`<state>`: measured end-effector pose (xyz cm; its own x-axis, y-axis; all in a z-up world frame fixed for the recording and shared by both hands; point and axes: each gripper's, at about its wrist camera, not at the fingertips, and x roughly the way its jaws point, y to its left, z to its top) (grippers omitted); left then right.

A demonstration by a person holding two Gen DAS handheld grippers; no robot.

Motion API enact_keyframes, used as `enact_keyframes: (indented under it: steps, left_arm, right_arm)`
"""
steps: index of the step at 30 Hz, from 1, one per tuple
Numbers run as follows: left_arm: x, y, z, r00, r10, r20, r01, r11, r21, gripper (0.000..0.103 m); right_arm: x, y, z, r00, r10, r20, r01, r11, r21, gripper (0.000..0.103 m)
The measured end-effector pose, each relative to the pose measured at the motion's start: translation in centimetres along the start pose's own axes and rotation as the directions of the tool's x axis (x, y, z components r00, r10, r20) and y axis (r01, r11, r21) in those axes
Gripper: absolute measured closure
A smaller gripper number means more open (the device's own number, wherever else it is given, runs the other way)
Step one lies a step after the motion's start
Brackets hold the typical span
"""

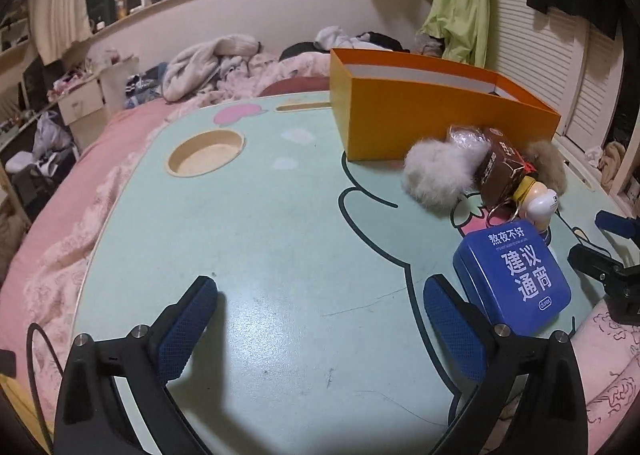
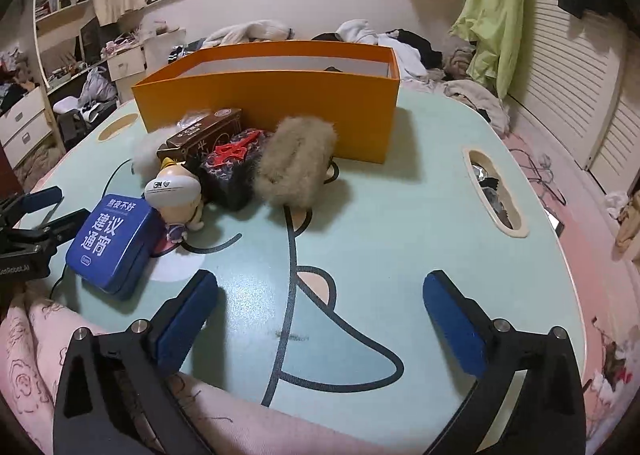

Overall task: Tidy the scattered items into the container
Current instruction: 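Withdraw both grippers from the box and move the left toward the blue tin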

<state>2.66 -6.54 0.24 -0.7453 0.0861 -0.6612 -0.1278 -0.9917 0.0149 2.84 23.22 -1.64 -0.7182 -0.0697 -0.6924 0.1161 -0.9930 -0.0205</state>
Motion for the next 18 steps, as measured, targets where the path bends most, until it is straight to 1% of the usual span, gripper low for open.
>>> enact_keyframes:
  steps: [4,8,10,12,13,18]
  left_arm:
    - [-0.1,-0.1,0.2,1.000,0.001,0.002,-0.001,1.000,0.001,0.000]
    - [-0.1,-0.1,0.2,1.000,0.002,0.002,-0.002,1.000,0.001,0.000]
    - [-0.9,-0.1,-0.2,1.000,0.000,0.004,0.000,1.000,0.003,0.000]
    - [-0.9,-0.1,-0.2,1.000,0.000,0.004,0.000,1.000,0.003,0.000]
    - [-1.0,-0.1,-0.2,1.000,0.000,0.004,0.000,1.000,0.003,0.000]
    - [-1.0,-0.1,-0.2,1.000,0.000,0.003,0.000,1.000,0.003,0.000]
  right_arm:
    - [1.1,0.6,-0.1,1.000,0.003,0.004,-0.003,1.000,0.000,0.001]
    - [1.1,0.8,0.1,1.000,0.005,0.006,-0.005,1.000,-0.001,0.001]
    - [1.8,1.0,0.2,1.000,0.006,0.009,-0.006,1.000,-0.003,0.001]
    - [2.6,1.2,0.3,1.000,0.006,0.010,-0.006,1.000,-0.003,0.001]
    - [2.1,1.1,0.3,1.000,0.006,0.010,-0.006,1.000,-0.003,0.001]
    - [3.1,1.4,0.6,1.000,0.009,0.012,-0.009,1.000,-0.006,0.001]
